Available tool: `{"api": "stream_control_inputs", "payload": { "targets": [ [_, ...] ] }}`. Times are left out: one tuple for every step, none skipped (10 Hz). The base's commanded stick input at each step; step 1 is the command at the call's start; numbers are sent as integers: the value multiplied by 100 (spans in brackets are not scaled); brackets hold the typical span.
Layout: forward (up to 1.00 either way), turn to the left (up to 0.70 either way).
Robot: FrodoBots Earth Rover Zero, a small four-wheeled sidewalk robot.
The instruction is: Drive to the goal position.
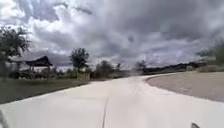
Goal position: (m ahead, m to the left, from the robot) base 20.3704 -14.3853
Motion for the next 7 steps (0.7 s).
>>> {"api": "stream_control_inputs", "payload": {
  "targets": [
    [70, 1],
    [70, 1],
    [70, 1],
    [70, 1],
    [70, 1],
    [70, 1],
    [70, 1]
  ]
}}
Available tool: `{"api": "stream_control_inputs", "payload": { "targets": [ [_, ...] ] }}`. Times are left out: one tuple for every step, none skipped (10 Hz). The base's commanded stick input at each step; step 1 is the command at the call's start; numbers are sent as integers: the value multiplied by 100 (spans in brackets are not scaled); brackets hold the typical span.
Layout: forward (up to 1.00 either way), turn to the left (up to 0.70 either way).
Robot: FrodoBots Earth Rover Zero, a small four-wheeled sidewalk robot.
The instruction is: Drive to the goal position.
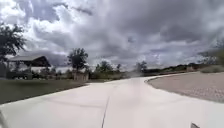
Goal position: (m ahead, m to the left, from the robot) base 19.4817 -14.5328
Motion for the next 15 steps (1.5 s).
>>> {"api": "stream_control_inputs", "payload": {
  "targets": [
    [70, 1],
    [70, 1],
    [70, 1],
    [70, 1],
    [70, 1],
    [70, 1],
    [70, 1],
    [70, 1],
    [70, 1],
    [70, 1],
    [70, 1],
    [70, 1],
    [70, 1],
    [70, 1],
    [70, 1]
  ]
}}
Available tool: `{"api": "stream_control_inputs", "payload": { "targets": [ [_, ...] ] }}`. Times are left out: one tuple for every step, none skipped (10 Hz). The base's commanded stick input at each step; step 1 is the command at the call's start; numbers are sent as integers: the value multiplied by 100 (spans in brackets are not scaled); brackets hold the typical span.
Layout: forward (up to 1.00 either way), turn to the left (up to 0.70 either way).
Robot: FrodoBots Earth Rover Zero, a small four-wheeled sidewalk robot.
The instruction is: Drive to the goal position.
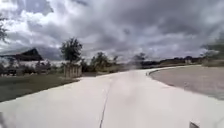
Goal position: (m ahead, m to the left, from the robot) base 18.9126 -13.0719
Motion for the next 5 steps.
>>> {"api": "stream_control_inputs", "payload": {
  "targets": [
    [70, 1],
    [70, 1],
    [70, 1],
    [70, -1],
    [70, -4]
  ]
}}
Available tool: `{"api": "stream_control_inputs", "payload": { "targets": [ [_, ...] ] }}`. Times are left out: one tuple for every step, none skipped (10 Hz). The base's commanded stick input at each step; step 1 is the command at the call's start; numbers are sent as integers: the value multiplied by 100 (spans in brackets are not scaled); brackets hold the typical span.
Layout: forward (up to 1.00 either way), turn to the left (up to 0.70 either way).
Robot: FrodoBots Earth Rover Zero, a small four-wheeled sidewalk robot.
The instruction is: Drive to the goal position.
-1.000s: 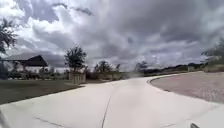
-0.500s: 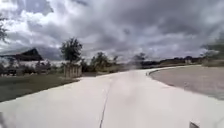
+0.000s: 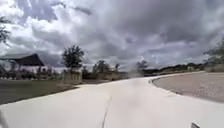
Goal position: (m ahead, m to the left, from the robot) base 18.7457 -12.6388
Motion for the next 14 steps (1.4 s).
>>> {"api": "stream_control_inputs", "payload": {
  "targets": [
    [70, -6],
    [70, -9],
    [70, -11],
    [70, -14],
    [70, -14],
    [70, -14],
    [70, -14],
    [70, -14],
    [70, -14],
    [70, -11],
    [70, -8],
    [70, -5],
    [70, -2],
    [70, 1]
  ]
}}
